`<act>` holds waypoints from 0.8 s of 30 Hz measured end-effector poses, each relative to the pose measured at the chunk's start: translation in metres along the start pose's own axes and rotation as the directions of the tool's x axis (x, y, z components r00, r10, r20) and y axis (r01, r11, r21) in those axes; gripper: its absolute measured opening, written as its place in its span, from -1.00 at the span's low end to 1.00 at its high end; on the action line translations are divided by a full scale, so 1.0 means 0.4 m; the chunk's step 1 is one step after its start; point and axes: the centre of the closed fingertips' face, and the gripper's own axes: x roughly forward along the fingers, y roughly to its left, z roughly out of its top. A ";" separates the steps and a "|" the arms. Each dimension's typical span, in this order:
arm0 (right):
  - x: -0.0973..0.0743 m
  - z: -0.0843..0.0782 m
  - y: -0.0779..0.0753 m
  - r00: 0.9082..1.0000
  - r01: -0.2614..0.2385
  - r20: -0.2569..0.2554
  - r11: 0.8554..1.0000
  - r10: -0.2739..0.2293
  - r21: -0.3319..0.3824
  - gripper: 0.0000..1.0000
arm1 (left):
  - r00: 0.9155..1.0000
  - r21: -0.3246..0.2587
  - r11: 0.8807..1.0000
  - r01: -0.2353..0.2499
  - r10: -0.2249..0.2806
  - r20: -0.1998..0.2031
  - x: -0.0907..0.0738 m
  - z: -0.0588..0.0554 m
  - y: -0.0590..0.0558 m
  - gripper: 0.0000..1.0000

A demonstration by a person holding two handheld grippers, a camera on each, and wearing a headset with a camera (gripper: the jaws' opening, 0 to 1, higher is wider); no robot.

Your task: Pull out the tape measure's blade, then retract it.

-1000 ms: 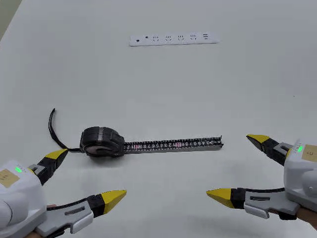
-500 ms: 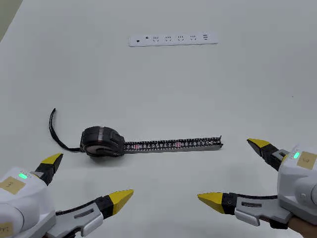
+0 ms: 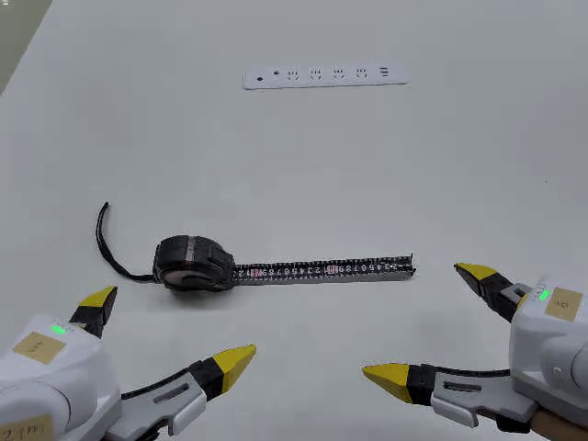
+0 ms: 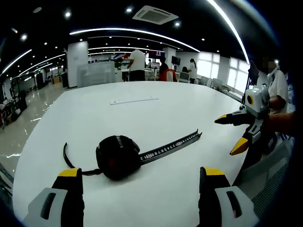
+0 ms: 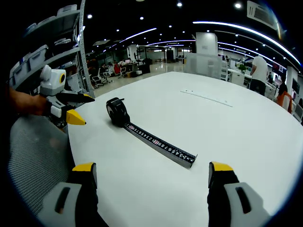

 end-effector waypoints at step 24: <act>0.003 -0.002 0.004 1.000 -0.029 -0.004 1.000 0.029 0.003 0.94 | 0.996 -0.027 0.996 -0.083 0.084 0.015 0.008 0.009 0.002 1.00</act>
